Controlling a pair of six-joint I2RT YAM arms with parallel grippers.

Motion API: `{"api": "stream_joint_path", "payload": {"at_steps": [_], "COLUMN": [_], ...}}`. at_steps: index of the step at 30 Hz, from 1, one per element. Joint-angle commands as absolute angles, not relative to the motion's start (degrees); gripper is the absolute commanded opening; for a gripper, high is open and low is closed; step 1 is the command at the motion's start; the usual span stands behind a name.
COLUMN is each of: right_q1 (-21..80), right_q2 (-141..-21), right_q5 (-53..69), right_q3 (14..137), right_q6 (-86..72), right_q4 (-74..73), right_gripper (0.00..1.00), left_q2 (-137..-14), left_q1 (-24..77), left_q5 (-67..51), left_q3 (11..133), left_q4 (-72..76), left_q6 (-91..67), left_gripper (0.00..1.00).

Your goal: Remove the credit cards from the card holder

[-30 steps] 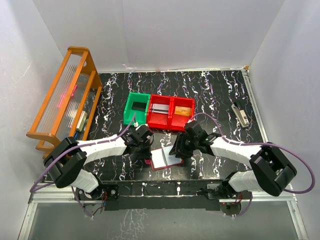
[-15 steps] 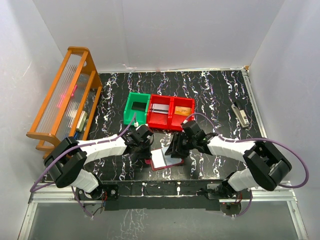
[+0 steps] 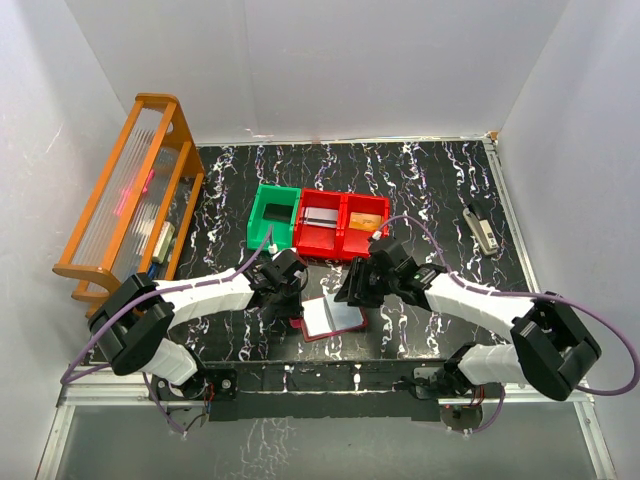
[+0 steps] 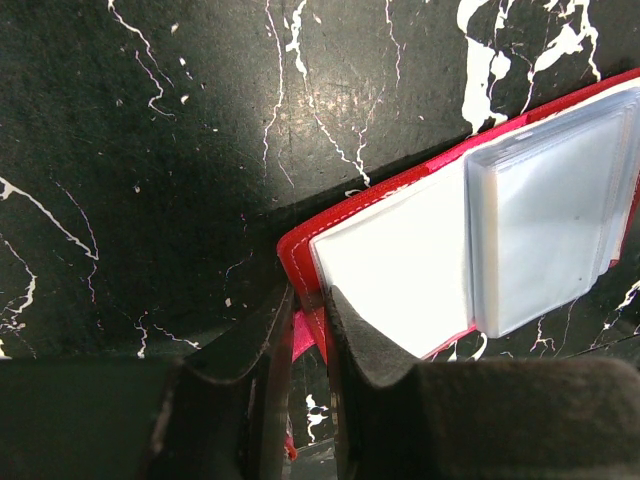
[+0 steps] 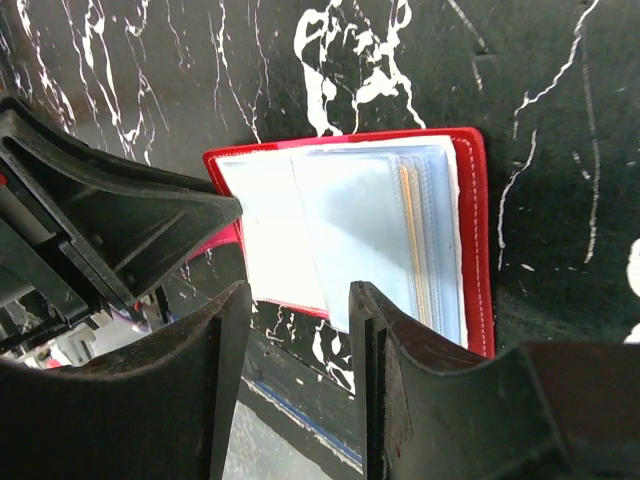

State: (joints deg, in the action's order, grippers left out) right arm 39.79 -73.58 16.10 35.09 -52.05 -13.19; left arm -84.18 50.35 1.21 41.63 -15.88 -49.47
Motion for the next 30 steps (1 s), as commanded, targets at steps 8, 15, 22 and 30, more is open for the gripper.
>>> {"api": "stream_joint_path", "payload": {"at_steps": [8, 15, 22, 30], "right_q1": [39.86, 40.05, 40.08, 40.08], "right_q2": [-76.51, -78.87, -76.55, -71.96], "right_q5": [12.09, 14.96, 14.48, 5.42], "right_q3": [34.02, 32.58, 34.64, 38.99], "right_q6": [-52.75, -53.15, -52.95, -50.08], "right_q4": [-13.53, -10.23, -12.92, -21.62], "right_gripper": [0.42, 0.41, 0.41, 0.42], "left_q2": [-85.23, -85.47, -85.68, -85.35], "left_q1": [50.33, 50.28, 50.29, 50.32], "left_q5": [-0.26, -0.53, -0.51, -0.81], "left_q3": [42.19, 42.11, 42.43, 41.89], "left_q4": [-19.68, -19.16, -19.66, -19.15], "left_q6": [-48.45, -48.52, -48.46, -48.43], "left_gripper": [0.17, 0.17, 0.16, 0.16]}}
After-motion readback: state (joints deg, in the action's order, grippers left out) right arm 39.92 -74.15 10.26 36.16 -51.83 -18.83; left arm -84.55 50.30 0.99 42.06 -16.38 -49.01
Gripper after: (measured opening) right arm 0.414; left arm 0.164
